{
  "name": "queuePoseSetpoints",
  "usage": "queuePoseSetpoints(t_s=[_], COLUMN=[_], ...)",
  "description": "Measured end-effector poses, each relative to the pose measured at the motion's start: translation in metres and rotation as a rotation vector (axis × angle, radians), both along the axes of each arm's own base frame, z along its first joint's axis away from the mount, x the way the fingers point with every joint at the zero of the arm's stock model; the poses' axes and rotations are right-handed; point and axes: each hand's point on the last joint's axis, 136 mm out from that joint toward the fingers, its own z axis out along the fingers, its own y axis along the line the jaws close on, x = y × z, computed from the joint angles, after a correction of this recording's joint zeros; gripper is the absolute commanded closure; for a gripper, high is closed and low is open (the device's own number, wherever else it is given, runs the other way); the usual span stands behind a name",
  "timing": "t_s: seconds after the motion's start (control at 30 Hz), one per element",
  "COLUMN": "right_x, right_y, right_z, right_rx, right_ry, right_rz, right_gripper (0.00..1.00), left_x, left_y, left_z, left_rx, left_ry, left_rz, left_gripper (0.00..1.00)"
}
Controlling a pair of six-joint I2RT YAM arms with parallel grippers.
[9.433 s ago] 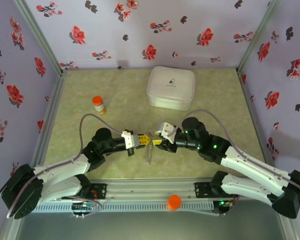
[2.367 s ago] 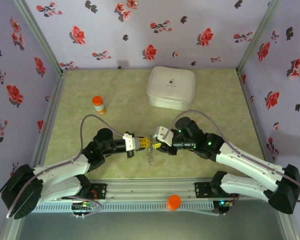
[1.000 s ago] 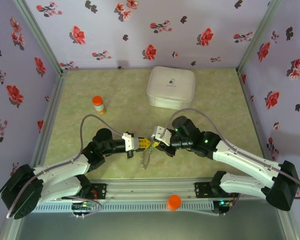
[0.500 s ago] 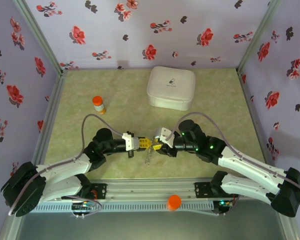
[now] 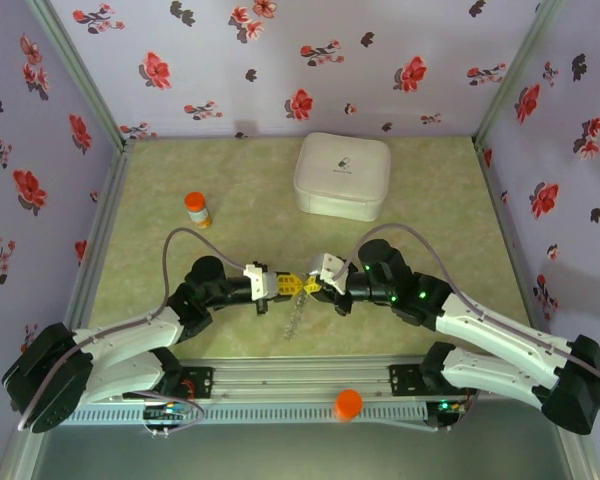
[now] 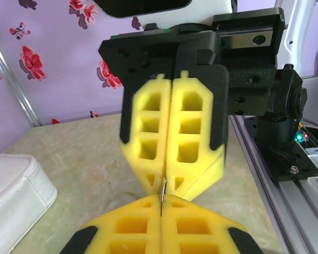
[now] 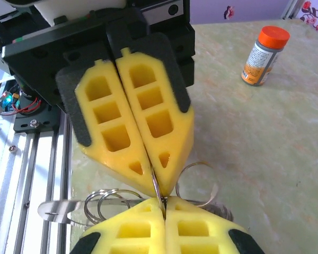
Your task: Put the keys on the keyring
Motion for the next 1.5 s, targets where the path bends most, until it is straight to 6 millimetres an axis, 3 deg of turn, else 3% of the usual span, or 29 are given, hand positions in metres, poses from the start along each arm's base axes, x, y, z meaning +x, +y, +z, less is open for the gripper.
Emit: queuePoseSetpoints(t_s=[0.1, 0.47, 0.87, 0.93, 1.1, 1.27, 1.4, 1.5], right_x=[-0.001, 0.009, 0.003, 0.002, 0.004, 0.005, 0.006, 0.006], right_y=[-0.003, -0.008, -0.001, 0.000, 0.003, 0.001, -0.007, -0.013], right_z=[-0.007, -0.006, -0.013, -0.014, -0.015, -0.013, -0.002, 0.008], right_rx=[-0.040, -0.262, -0.400, -0.414, -0.440, -0.419, -0.304, -0.210], right_ry=[0.005, -0.029, -0.070, -0.072, -0.082, -0.089, -0.085, -0.084], right_rz=[0.001, 0.030, 0.124, 0.134, 0.141, 0.131, 0.094, 0.061], right_gripper=[1.00, 1.00, 1.00, 1.00, 1.00, 0.84, 0.76, 0.74], left_x=[0.000, 0.005, 0.008, 0.009, 0.007, 0.006, 0.006, 0.004], left_y=[0.001, 0.006, 0.003, 0.003, 0.002, 0.001, 0.001, 0.001], left_z=[-0.003, -0.015, -0.026, -0.026, -0.028, -0.026, -0.024, -0.024], left_rx=[0.018, 0.179, 0.226, 0.228, 0.232, 0.224, 0.190, 0.149], left_ry=[0.000, -0.003, 0.013, 0.015, 0.021, 0.016, 0.010, 0.018], left_rz=[0.008, 0.040, 0.038, 0.037, 0.021, 0.015, 0.019, 0.018], left_gripper=[0.66, 0.67, 0.72, 0.74, 0.97, 1.00, 1.00, 1.00])
